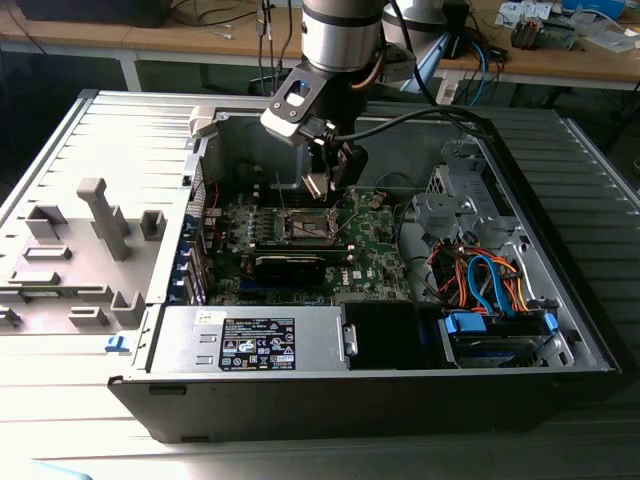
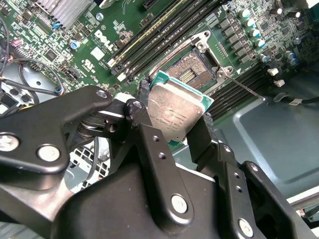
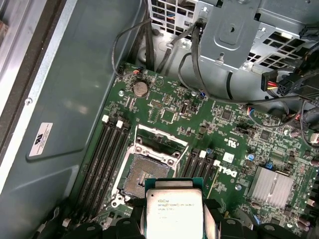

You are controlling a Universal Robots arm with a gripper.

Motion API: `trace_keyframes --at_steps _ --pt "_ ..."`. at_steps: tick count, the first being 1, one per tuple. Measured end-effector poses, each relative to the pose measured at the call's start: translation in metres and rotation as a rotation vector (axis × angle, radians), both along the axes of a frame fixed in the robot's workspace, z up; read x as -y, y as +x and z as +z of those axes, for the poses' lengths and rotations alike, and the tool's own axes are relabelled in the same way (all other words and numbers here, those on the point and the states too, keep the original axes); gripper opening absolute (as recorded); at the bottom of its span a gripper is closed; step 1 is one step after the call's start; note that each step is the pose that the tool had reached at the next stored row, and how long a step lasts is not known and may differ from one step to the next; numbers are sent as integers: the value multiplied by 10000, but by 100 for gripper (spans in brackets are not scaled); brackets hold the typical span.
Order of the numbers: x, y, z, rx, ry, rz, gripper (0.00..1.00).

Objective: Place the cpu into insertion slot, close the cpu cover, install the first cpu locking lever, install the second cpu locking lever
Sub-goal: 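Place the cpu into insertion slot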

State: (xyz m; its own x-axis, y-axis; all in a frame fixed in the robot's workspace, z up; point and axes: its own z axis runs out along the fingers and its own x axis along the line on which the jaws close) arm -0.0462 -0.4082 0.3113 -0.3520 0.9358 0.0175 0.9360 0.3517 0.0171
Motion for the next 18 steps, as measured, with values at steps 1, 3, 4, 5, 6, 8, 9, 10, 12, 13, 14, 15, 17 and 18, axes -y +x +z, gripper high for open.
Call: trace_keyframes --at_steps 1,3,4,5,6,8,9,10,12,13,14,15,17,18 --pt "0 0 0 0 0 -7 55" --pt "0 0 -1 0 0 -27 55" --pt "0 0 -1 0 0 -35 55" --pt "0 0 -1 0 0 -42 55" --pt "0 0 -1 0 0 -48 55" --pt "0 0 -1 0 0 -63 55" --pt "0 0 -1 0 0 -67 55" --pt "0 0 -1 0 0 -70 55" --pt "0 0 -1 0 0 -73 55" --pt "0 0 -2 0 0 -76 55" --pt "0 0 -2 0 0 -81 55" --pt "0 0 -2 0 0 -91 55" --pt "0 0 -2 0 0 -113 55" --pt "0 0 -2 0 0 -121 55"
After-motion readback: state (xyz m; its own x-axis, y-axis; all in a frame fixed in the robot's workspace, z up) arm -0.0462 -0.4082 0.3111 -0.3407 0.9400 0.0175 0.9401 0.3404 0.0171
